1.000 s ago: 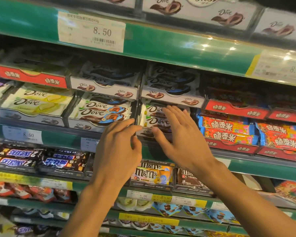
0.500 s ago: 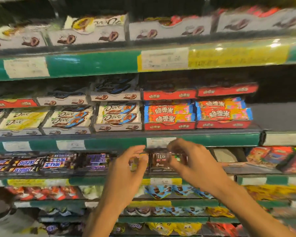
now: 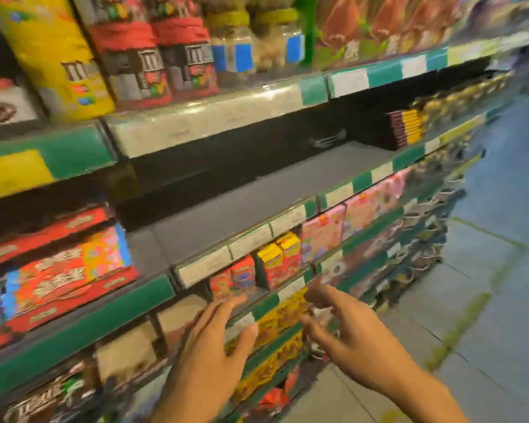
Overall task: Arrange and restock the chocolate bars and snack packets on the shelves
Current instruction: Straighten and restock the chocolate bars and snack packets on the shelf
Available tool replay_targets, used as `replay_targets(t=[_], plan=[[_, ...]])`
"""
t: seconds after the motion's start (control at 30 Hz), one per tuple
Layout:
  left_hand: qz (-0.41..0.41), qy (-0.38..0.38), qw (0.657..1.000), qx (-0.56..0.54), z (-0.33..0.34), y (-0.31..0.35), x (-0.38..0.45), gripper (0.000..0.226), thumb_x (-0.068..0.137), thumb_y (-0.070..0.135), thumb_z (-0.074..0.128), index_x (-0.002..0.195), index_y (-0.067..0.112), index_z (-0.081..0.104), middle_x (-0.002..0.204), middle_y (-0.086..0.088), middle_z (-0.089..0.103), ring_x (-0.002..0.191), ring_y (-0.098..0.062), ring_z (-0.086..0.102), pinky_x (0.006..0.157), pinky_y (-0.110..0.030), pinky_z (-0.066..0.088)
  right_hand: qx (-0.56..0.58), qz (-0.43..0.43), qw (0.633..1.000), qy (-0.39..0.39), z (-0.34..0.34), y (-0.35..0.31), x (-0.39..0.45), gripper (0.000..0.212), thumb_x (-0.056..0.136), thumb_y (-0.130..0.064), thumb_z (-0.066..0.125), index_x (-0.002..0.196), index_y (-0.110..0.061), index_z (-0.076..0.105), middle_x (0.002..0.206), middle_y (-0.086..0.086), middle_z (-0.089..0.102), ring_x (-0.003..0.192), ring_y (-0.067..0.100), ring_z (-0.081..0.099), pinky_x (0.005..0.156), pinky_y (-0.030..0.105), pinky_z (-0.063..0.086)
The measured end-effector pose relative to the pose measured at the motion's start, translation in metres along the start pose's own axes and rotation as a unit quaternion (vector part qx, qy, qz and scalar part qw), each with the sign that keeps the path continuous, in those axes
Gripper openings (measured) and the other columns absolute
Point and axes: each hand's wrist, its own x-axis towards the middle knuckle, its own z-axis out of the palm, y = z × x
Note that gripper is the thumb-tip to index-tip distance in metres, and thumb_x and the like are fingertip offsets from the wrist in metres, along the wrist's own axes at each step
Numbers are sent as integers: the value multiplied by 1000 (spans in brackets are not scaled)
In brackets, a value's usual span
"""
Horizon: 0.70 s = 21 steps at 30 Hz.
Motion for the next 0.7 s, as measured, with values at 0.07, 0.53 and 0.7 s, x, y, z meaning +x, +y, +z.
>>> replay_targets(t=[0.07, 0.53, 0.7], plan=[[31, -24, 999, 2, 21, 27, 27, 33, 92, 54, 51, 124, 54, 43, 128, 37, 40, 122, 5, 40, 98, -25, 35, -20, 34, 999, 31, -28, 26, -3, 31, 95, -56, 50, 123, -44, 49, 114, -34, 52, 109, -13, 47, 84, 5, 36], [164, -40, 985, 31, 94, 142, 246, 25, 88, 37, 64, 108, 47, 53, 104, 33, 49, 104, -1, 49, 85, -19, 32, -117, 132, 978, 112, -151, 147, 97, 32, 94, -44, 59, 124, -35, 55, 120, -22, 59, 114, -1, 53, 91, 12, 38], [154, -37, 985, 71, 98, 158, 324, 31, 92, 47, 58, 122, 42, 50, 113, 28, 42, 118, -5, 43, 100, -28, 34, -110, 70, 984, 120, -173, 167, 182, 33, 95, -42, 57, 126, -31, 56, 123, -17, 61, 113, 1, 54, 94, 17, 41]])
